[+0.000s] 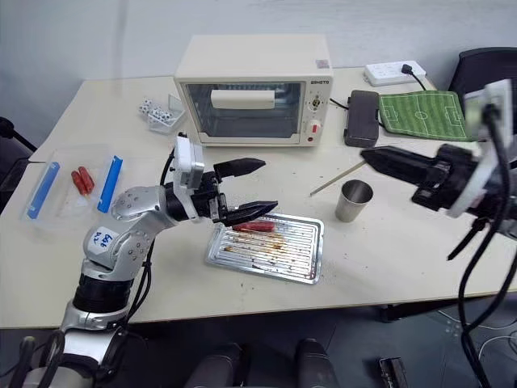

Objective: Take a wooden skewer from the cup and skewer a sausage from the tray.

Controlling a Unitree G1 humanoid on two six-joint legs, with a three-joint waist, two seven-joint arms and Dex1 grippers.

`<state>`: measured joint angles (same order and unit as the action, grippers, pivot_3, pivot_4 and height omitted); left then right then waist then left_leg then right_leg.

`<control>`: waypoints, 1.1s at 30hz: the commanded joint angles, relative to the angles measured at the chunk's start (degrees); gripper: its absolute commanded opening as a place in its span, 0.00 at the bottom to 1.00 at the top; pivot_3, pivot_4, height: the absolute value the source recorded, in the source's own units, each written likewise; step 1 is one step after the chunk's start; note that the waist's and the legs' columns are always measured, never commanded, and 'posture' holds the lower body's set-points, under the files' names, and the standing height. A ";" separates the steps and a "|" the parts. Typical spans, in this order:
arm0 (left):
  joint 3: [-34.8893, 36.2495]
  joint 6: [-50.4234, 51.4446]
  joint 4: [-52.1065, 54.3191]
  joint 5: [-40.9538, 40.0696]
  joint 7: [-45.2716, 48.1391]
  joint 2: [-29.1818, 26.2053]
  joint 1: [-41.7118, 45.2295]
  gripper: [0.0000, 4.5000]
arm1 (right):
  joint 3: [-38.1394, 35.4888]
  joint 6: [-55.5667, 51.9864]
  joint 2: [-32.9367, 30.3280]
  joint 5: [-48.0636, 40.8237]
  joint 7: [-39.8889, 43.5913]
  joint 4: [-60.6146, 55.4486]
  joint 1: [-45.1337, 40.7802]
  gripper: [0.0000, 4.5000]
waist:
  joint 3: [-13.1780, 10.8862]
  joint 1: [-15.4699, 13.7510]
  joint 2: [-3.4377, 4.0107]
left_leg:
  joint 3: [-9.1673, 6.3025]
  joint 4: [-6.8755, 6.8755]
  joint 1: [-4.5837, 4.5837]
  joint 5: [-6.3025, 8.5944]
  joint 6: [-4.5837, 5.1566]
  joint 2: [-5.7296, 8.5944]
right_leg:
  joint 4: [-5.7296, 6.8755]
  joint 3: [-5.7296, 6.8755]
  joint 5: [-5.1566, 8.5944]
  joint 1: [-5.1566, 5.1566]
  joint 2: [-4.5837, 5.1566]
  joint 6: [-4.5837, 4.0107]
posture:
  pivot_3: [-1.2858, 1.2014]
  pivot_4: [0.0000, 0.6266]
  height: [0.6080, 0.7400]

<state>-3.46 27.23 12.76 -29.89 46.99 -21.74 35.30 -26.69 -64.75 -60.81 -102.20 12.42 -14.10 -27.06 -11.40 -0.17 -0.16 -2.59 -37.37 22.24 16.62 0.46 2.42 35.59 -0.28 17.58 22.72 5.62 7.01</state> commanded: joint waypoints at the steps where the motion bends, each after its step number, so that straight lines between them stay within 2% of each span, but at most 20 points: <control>1: -0.52 -1.31 1.93 0.17 -0.15 0.72 1.24 1.00 | 4.87 3.23 1.74 -10.40 -4.83 3.79 -6.21 0.01 | -0.01 0.03 -0.01 | 0.01 -0.04 0.02 0.00 0.00 0.00 | -0.03 -0.01 -0.02 0.00 0.00 0.04 | 0.52 0.24 1.00; 6: -0.20 -1.17 2.21 -0.07 -1.12 1.65 1.00 1.00 | 8.98 3.09 6.43 -10.80 -7.17 5.67 -9.95 0.01 | -0.03 -0.03 -0.06 | 0.01 -0.03 0.06 -0.01 -0.02 -0.03 | -0.09 0.00 -0.04 0.02 0.00 0.04 | 0.52 0.24 1.00; 11: 0.83 -1.65 2.04 0.12 -3.12 2.35 1.78 1.00 | 9.41 2.47 11.41 -10.80 -9.06 6.96 -11.41 0.01 | -0.03 -0.21 -0.06 | 0.02 -0.05 0.15 -0.04 -0.06 -0.02 | -0.12 0.00 -0.05 0.07 0.01 0.06 | 0.52 0.24 1.00; 19: 3.79 0.45 3.56 -4.41 -4.67 3.76 2.65 1.00 | 7.44 1.59 18.08 -10.80 -12.36 11.25 -14.94 0.01 | -0.03 -0.46 -0.06 | 0.03 -0.04 0.17 -0.05 -0.09 -0.03 | -0.16 0.00 -0.05 0.09 0.01 0.06 | 0.52 0.24 1.00; 21: 4.55 1.14 3.54 -5.97 -5.15 4.46 2.59 0.91 | 6.06 1.06 20.11 -10.80 -13.24 12.49 -16.02 0.00 | -0.03 -0.48 -0.06 | 0.03 -0.03 0.17 -0.06 -0.11 -0.05 | -0.17 0.00 -0.06 0.11 0.01 0.06 | 0.52 0.24 1.00; 25: 4.40 1.90 3.74 -6.84 -5.61 4.74 2.52 0.67 | 4.45 -0.80 21.83 -10.80 -14.33 13.34 -17.17 0.00 | -0.03 -0.56 -0.06 | 0.03 -0.02 0.18 -0.07 -0.12 -0.03 | -0.16 0.01 -0.06 0.11 0.01 0.06 | 0.52 0.24 1.00; 33: 4.40 1.19 1.93 -5.96 -5.20 4.15 2.73 0.67 | 2.47 -3.65 23.50 -10.80 -14.01 13.06 -17.81 0.00 | -0.03 -0.60 -0.05 | 0.06 0.01 0.21 -0.06 -0.12 -0.04 | -0.16 0.01 -0.06 0.12 -0.01 0.07 | 0.52 0.24 1.00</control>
<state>0.18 29.66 14.07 -35.78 41.45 -17.12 37.58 -21.58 -67.99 -37.48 -111.65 -2.13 0.23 -43.62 -11.43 -0.77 -0.21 -2.53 -37.36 22.45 16.56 0.34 2.37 35.43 -0.27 17.52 22.84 5.62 7.08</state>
